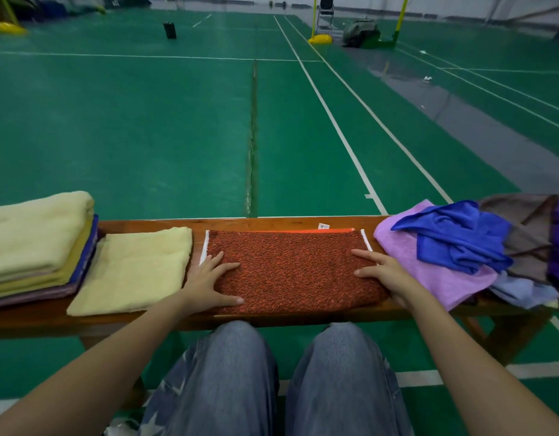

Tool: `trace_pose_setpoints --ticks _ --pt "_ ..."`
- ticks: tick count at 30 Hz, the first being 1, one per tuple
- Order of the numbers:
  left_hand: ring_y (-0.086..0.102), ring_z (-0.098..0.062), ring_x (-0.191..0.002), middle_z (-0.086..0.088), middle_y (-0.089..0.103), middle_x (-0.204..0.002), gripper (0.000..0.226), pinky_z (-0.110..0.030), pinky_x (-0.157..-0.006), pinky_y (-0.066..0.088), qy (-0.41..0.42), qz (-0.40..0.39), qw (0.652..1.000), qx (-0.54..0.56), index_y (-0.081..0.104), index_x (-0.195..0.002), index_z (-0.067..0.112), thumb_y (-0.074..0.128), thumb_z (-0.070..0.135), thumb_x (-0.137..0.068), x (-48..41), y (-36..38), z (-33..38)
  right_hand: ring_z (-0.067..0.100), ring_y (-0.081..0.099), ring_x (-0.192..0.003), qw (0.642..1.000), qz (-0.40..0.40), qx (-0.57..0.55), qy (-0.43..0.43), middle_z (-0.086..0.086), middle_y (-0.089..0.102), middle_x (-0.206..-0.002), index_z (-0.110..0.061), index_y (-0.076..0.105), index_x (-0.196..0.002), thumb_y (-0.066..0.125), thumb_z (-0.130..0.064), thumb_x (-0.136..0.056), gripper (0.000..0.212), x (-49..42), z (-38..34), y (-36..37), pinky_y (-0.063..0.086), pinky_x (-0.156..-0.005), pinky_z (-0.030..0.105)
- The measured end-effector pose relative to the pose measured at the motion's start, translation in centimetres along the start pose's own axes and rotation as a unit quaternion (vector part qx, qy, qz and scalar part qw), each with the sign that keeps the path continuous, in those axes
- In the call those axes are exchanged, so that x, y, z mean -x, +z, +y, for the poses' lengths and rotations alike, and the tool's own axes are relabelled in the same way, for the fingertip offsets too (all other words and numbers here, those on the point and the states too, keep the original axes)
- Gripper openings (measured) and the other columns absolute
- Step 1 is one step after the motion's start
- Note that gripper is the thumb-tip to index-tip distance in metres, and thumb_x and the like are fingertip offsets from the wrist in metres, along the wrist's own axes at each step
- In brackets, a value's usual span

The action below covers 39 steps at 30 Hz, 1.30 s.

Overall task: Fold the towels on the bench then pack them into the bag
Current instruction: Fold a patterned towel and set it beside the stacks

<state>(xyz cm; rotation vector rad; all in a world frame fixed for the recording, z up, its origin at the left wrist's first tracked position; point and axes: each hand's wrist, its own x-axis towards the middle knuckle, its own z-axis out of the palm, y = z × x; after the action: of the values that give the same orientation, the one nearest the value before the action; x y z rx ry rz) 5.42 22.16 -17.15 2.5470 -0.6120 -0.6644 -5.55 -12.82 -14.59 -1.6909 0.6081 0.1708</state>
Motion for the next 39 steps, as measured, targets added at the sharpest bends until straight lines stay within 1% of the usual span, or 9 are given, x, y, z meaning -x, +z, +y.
trace_pose_setpoints --ticks 2,7,11,15,19,24,29,34,39 --pt "-0.006 -0.021 -0.146 0.003 0.000 -0.159 0.130 -0.050 -0.118 0.003 0.004 0.011 1.000 0.001 0.028 -0.139 0.046 0.039 0.101 -0.022 0.0 0.2 -0.2 0.030 0.055 -0.110 1.000 0.002 -0.001 0.002 0.005 0.044 -0.132 -0.035 0.057 -0.125 0.066 -0.002 -0.079 0.056 0.0 0.0 0.1 0.050 -0.095 0.046" --pt "-0.005 -0.022 -0.146 0.002 0.000 -0.159 0.090 -0.051 -0.117 0.005 0.000 0.018 1.000 -0.013 0.028 -0.142 0.042 0.069 0.063 -0.065 -0.1 0.3 0.1 0.028 0.053 -0.111 0.999 0.024 0.036 -0.021 0.008 0.039 -0.139 -0.032 0.048 -0.134 0.065 -0.001 -0.080 0.065 1.0 -1.4 0.9 0.052 -0.091 0.039" --pt "0.003 -0.022 -0.145 0.002 0.005 -0.159 0.087 -0.048 -0.118 0.009 -0.005 0.003 1.000 -0.001 0.029 -0.143 0.039 0.075 0.053 -0.069 -0.1 -0.6 0.6 0.022 0.053 -0.101 0.992 0.024 0.113 -0.060 0.009 0.038 -0.135 -0.028 0.042 -0.140 0.061 0.000 -0.081 0.067 2.8 -4.8 2.0 0.052 -0.071 0.027" --pt "0.016 -0.020 -0.143 0.004 0.016 -0.157 0.087 -0.042 -0.117 0.018 0.037 0.035 0.999 -0.017 0.030 -0.144 0.036 0.077 0.046 -0.071 0.9 -2.6 0.4 0.022 0.050 -0.109 0.972 0.041 0.196 -0.123 0.007 0.038 -0.132 -0.019 0.041 -0.142 0.061 0.002 -0.078 0.070 4.3 -8.8 4.5 0.049 -0.092 0.035" --pt "0.022 -0.018 -0.141 0.005 0.024 -0.154 0.087 -0.038 -0.115 0.021 0.055 0.088 0.995 -0.003 0.033 -0.143 0.034 0.078 0.046 -0.069 2.2 -3.8 -0.3 0.024 0.048 -0.115 0.957 0.043 0.234 -0.168 0.010 0.040 -0.134 -0.011 0.044 -0.140 0.063 0.006 -0.074 0.071 4.7 -11.5 9.4 0.042 -0.096 0.028" --pt "0.024 -0.018 -0.140 0.001 0.023 -0.155 0.099 -0.033 -0.112 0.023 0.039 0.038 0.985 0.163 0.023 -0.147 0.028 0.083 0.029 -0.068 3.1 -3.3 -2.7 0.020 0.049 -0.104 0.940 0.007 0.291 -0.179 0.007 0.032 -0.142 -0.013 0.040 -0.143 0.063 0.002 -0.074 0.075 3.8 -12.1 16.2 0.043 -0.071 0.020" --pt "0.031 -0.014 -0.135 0.004 0.032 -0.150 0.099 -0.032 -0.110 0.027 0.032 0.078 0.959 0.270 0.026 -0.146 0.029 0.084 0.018 -0.066 3.1 -3.0 -4.1 0.025 0.044 -0.126 0.924 -0.016 0.349 -0.156 0.004 0.021 -0.152 -0.018 0.034 -0.146 0.062 -0.004 -0.074 0.078 2.9 -11.0 21.6 0.047 -0.092 0.032" --pt "0.038 -0.013 -0.132 0.005 0.038 -0.148 0.060 -0.031 -0.106 0.034 0.032 0.148 0.932 0.328 0.036 -0.141 0.027 0.064 0.021 -0.088 2.9 -2.5 -4.5 0.026 0.033 -0.135 0.908 -0.027 0.395 -0.133 0.003 0.018 -0.153 -0.016 0.028 -0.148 0.059 -0.010 -0.082 0.074 2.4 -9.5 25.3 0.038 -0.106 0.038" --pt "0.040 -0.006 -0.123 0.005 0.042 -0.145 0.040 -0.019 -0.096 0.031 0.026 0.154 0.919 0.362 0.041 -0.140 0.024 0.041 0.027 -0.100 2.9 -2.5 -4.3 0.029 0.049 -0.117 0.899 -0.016 0.407 -0.163 0.006 0.031 -0.141 -0.016 0.036 -0.142 0.056 -0.014 -0.086 0.059 2.5 -8.0 27.5 0.045 -0.091 0.037"
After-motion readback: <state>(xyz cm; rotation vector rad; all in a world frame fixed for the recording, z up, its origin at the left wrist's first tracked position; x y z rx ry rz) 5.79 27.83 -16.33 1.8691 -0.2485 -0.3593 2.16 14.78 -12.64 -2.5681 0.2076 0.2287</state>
